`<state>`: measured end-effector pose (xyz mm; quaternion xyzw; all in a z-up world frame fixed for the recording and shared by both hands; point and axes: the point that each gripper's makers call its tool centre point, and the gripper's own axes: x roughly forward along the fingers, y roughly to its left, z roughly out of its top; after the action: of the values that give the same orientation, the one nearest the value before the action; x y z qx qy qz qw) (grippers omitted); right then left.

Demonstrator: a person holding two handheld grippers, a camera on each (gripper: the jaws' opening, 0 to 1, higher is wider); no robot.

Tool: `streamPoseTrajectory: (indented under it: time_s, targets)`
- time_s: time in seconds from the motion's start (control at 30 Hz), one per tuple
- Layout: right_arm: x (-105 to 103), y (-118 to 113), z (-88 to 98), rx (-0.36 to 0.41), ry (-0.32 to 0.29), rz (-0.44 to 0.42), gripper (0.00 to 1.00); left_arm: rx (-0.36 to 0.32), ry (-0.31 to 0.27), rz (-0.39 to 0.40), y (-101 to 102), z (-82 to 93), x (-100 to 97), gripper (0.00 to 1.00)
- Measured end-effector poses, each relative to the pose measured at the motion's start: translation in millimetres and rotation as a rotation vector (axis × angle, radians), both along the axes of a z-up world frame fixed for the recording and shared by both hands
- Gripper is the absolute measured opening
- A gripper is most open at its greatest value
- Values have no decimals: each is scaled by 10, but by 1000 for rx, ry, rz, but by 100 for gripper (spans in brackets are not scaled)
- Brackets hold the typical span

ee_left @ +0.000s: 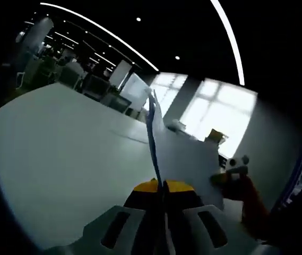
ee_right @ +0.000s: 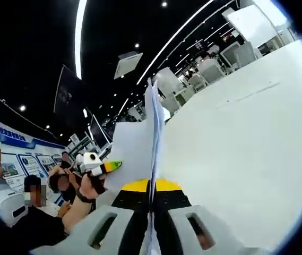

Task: Organize the stack of printing papers by aligning and flattening the scattered papers on the table

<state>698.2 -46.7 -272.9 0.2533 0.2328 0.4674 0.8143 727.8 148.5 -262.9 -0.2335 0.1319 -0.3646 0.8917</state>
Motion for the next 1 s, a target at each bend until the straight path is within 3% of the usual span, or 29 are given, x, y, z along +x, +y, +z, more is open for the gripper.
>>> streamPoseTrajectory:
  time_s: [0.07, 0.3, 0.43, 1.0]
  targets:
    - [37, -10, -45, -2, 13, -15, 0, 7, -1, 6, -14, -27, 36, 7]
    - [113, -56, -341, -156, -14, -60, 0, 81, 28, 28, -69, -299, 163, 7]
    - [125, -36, -446, -181, -21, -63, 0, 210, 11, 50, -71, -496, 170, 7]
    - [370, -151, -656, -340, -111, -140, 6, 337, -13, 79, -50, -593, 350, 7]
